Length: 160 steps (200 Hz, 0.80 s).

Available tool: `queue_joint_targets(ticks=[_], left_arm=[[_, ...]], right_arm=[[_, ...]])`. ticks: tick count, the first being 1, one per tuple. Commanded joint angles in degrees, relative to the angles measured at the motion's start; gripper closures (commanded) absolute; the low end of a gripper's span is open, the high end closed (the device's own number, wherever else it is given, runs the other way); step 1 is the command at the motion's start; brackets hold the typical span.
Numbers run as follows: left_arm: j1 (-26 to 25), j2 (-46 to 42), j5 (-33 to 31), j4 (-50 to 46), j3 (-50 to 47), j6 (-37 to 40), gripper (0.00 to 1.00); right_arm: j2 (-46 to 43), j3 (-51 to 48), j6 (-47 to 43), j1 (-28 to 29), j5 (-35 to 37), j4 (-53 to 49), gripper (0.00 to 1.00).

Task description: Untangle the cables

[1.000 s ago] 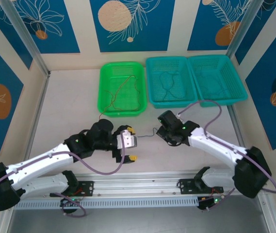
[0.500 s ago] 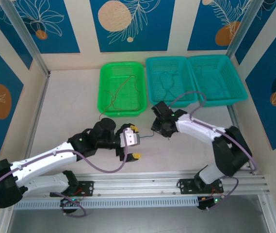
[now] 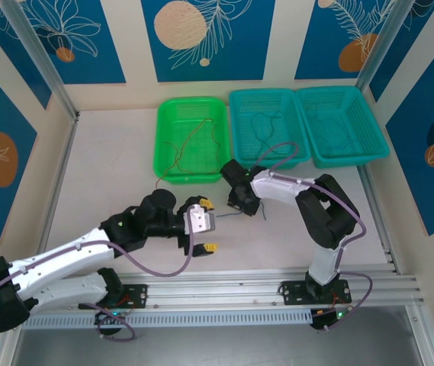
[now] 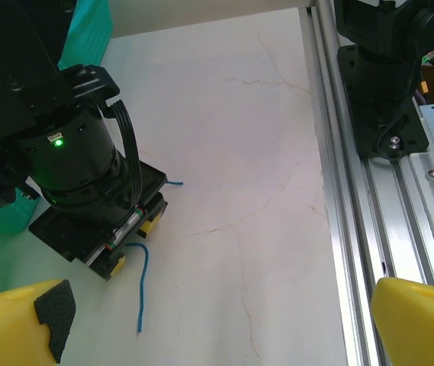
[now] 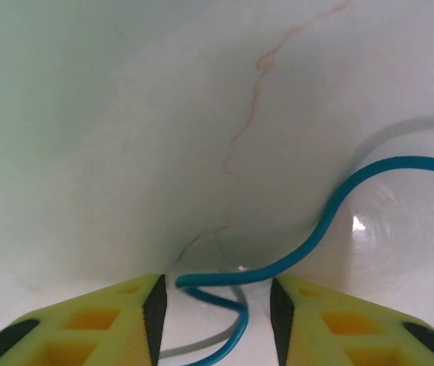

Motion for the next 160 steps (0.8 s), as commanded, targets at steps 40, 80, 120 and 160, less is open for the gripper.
queue_joint_targets(ticks=[40, 80, 120, 160], left_arm=[[-0.7, -1.3, 0.8, 1.9, -2.1, 0.6, 0.00], [-0.7, -1.3, 3.1, 2.9, -2.5, 0.5, 0.00], [-0.7, -0.1, 3.2, 4.3, -1.9, -0.6, 0.00], [-0.7, 1.7, 5.1, 7.1, -1.1, -3.0, 0.00]], right_arm=[[0.5, -1.2, 0.8, 1.5, 5.4, -0.2, 0.86], [-5.7, -6.7, 0.2, 1.5, 6.9, 2.6, 1.00], [-15.3, -12.2, -1.9, 1.5, 9.3, 3.8, 1.00], [-26.2, -14.9, -3.1, 0.6, 12.3, 2.0, 1.00]])
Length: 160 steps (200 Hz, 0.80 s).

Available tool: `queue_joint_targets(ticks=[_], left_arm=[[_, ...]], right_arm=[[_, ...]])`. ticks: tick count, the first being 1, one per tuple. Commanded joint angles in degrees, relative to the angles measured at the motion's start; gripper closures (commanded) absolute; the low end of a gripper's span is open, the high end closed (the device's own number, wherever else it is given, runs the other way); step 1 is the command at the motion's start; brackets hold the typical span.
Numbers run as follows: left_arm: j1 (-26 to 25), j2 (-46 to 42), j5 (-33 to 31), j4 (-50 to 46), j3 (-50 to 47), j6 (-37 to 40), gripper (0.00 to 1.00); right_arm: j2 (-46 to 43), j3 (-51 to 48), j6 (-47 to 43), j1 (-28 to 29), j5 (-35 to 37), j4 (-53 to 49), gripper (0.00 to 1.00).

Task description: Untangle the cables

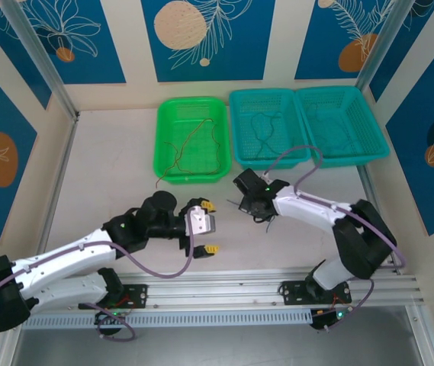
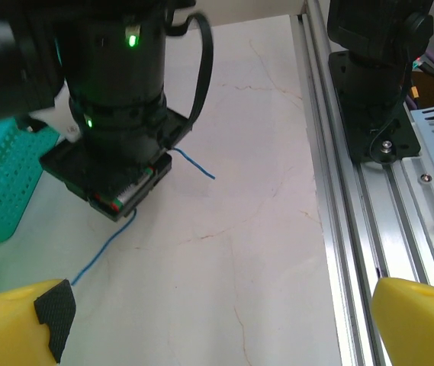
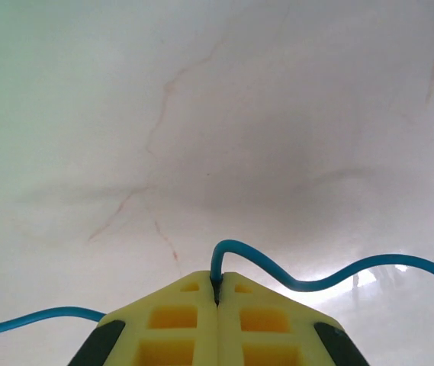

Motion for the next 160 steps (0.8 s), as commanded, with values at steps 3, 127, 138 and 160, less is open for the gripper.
queue_joint_targets(ticks=[3, 127, 138, 160], left_arm=[[-0.7, 0.9, 3.4, 4.0, 0.6, -2.7, 0.00], [-1.4, 15.7, -18.1, 13.1, 13.6, -12.7, 0.00], [-1.5, 15.6, -19.4, 12.2, 13.8, -12.6, 0.00], [-1.5, 14.6, -21.0, 11.3, 13.5, -13.1, 0.00]], right_arm=[[-6.5, -1.3, -1.3, -0.7, 4.5, -1.5, 1.00], [-9.3, 8.6, -11.6, -45.2, -18.8, 20.7, 1.00], [-5.2, 11.7, -13.6, -47.7, -17.8, 23.2, 1.00], [3.9, 18.5, -18.0, -51.3, -17.4, 27.6, 1.00]])
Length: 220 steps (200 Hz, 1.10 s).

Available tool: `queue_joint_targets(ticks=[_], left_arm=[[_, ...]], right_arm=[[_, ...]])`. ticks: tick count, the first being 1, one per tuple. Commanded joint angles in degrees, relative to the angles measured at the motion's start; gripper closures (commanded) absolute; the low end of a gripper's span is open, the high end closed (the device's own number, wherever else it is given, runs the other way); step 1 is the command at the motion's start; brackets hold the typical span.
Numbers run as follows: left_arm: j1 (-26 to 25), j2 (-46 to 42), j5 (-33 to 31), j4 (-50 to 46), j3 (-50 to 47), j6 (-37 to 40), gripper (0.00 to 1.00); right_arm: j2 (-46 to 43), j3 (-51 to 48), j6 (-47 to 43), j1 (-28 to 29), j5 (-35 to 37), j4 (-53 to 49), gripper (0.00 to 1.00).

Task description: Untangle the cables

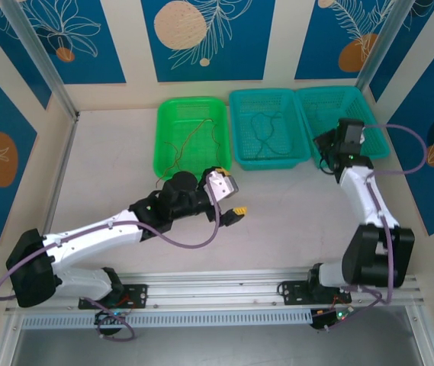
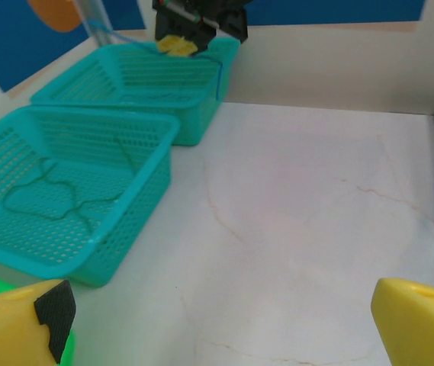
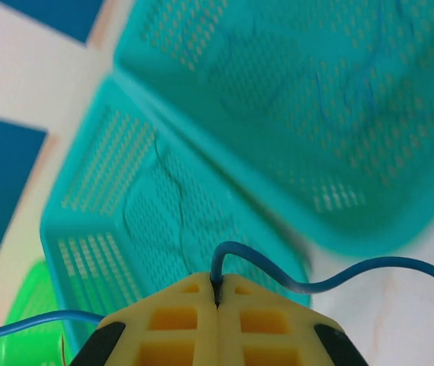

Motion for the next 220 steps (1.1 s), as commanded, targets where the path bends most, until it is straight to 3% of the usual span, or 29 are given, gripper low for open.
queue_joint_targets(ticks=[1, 6, 9, 14, 24, 33, 50, 95, 142, 181, 205, 220], left_arm=[[-0.6, -0.9, -5.4, -3.0, 1.3, -1.4, 0.00], [-0.6, -1.1, -5.2, -2.9, 1.1, -1.4, 0.00], [-0.6, -1.1, -5.0, -2.8, 1.0, -1.4, 0.00], [-0.6, -1.2, -4.8, -2.7, 0.9, -1.5, 0.00], [-0.7, -1.3, -4.0, -2.6, 0.9, -1.8, 0.00], [-0.6, -1.3, -3.6, -2.7, 0.9, -2.0, 0.00], [-0.7, -1.4, -2.8, -2.5, 0.6, -2.1, 0.00], [-0.7, -1.6, -6.3, -2.4, -0.2, -1.9, 0.00], [0.5, -5.5, -25.9, -2.3, -6.0, -1.3, 0.00], [7.7, -11.5, -34.8, -1.0, -15.0, -3.4, 0.00], [14.3, -15.9, -38.7, 0.5, -21.0, -4.6, 0.00], [17.7, -18.4, -41.7, 2.8, -24.7, -4.3, 0.00]], right_arm=[[7.2, 6.5, -6.7, -3.1, -1.5, 8.0, 1.00], [9.3, 8.1, -7.1, -3.7, -2.0, 8.3, 1.00], [10.6, 9.1, -7.5, -4.1, -2.5, 8.5, 0.94], [12.7, 10.6, -7.9, -4.6, -3.6, 8.4, 0.76], [17.3, 15.3, -5.7, -6.0, -5.6, 4.1, 0.28], [20.5, 19.8, -3.7, -7.7, -9.8, -0.6, 0.15], [21.8, 21.3, -2.4, -8.8, -12.8, -2.2, 0.12], [13.0, 14.2, -6.7, -8.2, -15.7, -1.0, 0.11], [-6.3, -4.7, -21.3, 0.0, -10.9, 2.7, 0.10], [-21.6, -21.1, -29.4, 8.7, 0.7, 6.1, 0.10], [-26.9, -33.5, -37.4, 13.2, 10.7, 18.7, 0.10], [-26.5, -39.3, -41.6, 14.0, 13.2, 26.0, 0.10]])
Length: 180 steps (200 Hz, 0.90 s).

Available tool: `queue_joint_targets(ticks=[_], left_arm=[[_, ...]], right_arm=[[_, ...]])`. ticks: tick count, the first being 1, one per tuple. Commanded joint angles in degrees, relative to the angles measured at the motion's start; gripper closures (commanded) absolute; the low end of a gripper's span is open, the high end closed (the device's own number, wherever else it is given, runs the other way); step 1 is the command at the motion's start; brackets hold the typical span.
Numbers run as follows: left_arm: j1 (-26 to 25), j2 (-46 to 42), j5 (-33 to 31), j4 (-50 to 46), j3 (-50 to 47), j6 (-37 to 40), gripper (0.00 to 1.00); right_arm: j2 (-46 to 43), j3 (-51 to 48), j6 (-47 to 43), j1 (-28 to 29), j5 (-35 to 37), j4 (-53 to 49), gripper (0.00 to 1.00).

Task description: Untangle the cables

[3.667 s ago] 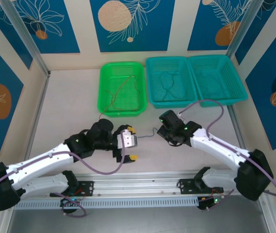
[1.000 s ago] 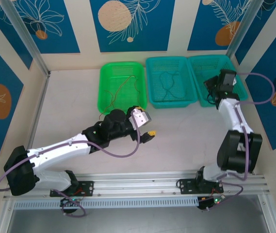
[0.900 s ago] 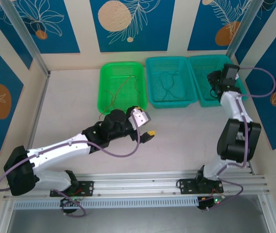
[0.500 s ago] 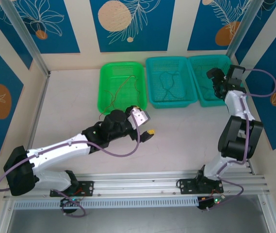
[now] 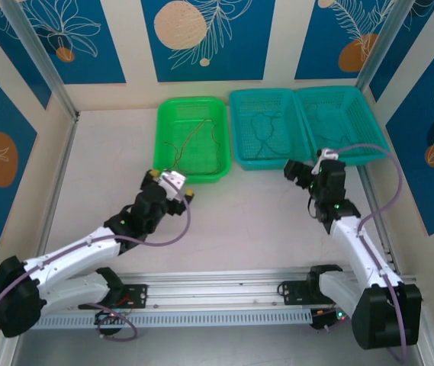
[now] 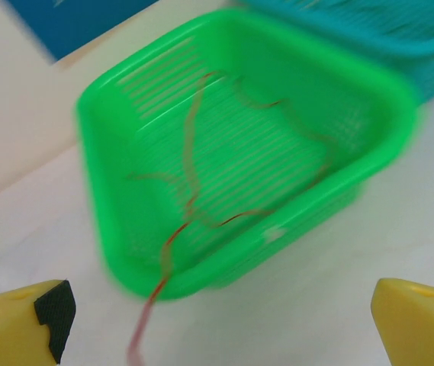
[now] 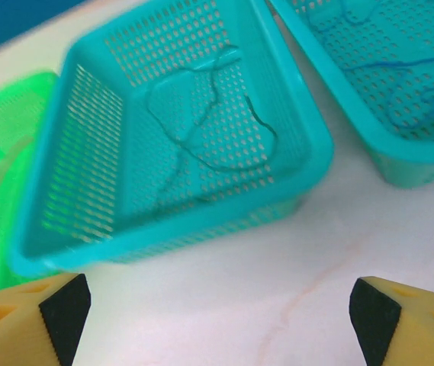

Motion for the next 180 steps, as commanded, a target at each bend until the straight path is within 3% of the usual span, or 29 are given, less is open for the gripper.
queue_joint_targets(ticks=[1, 24, 44, 92, 101, 113, 123, 154, 180], left_arm=[[4.4, -3.8, -8.2, 4.2, -4.7, -1.2, 0.00], [8.5, -5.3, -12.5, 8.2, -9.2, 0.3, 0.00], [12.4, -4.7, -12.7, 11.0, -11.6, 1.0, 0.00], [21.7, 2.1, -2.8, 20.3, -14.6, -0.7, 0.00], [22.9, 4.3, -0.9, 23.0, -15.0, -0.3, 0.00], [24.5, 7.5, 2.1, 26.1, -15.0, -0.4, 0.00], [25.8, 10.3, 4.5, 28.5, -14.6, -1.0, 0.00], [29.5, 20.3, 9.9, 36.3, -10.8, -0.8, 0.00], [33.4, 29.2, 13.4, 36.4, -5.5, -2.4, 0.00]], right_arm=[[0.0, -7.6, -10.7, 1.5, 10.2, 14.0, 0.10], [4.5, -11.8, -12.7, 1.3, 10.8, 21.4, 0.08], [10.9, -12.0, -13.6, 0.4, 7.9, 27.6, 0.07], [29.4, -9.0, -13.2, -4.0, -2.8, 45.8, 0.01], [35.2, -10.5, -14.8, -3.6, -3.3, 57.1, 0.01], [31.6, -8.3, -16.7, -2.8, -6.6, 46.1, 0.01], [33.5, -8.4, -16.1, -3.8, -9.0, 49.6, 0.01], [32.6, -8.2, -15.2, -3.4, -5.0, 47.6, 0.01], [32.5, -8.2, -15.2, -3.5, -5.0, 47.3, 0.01]])
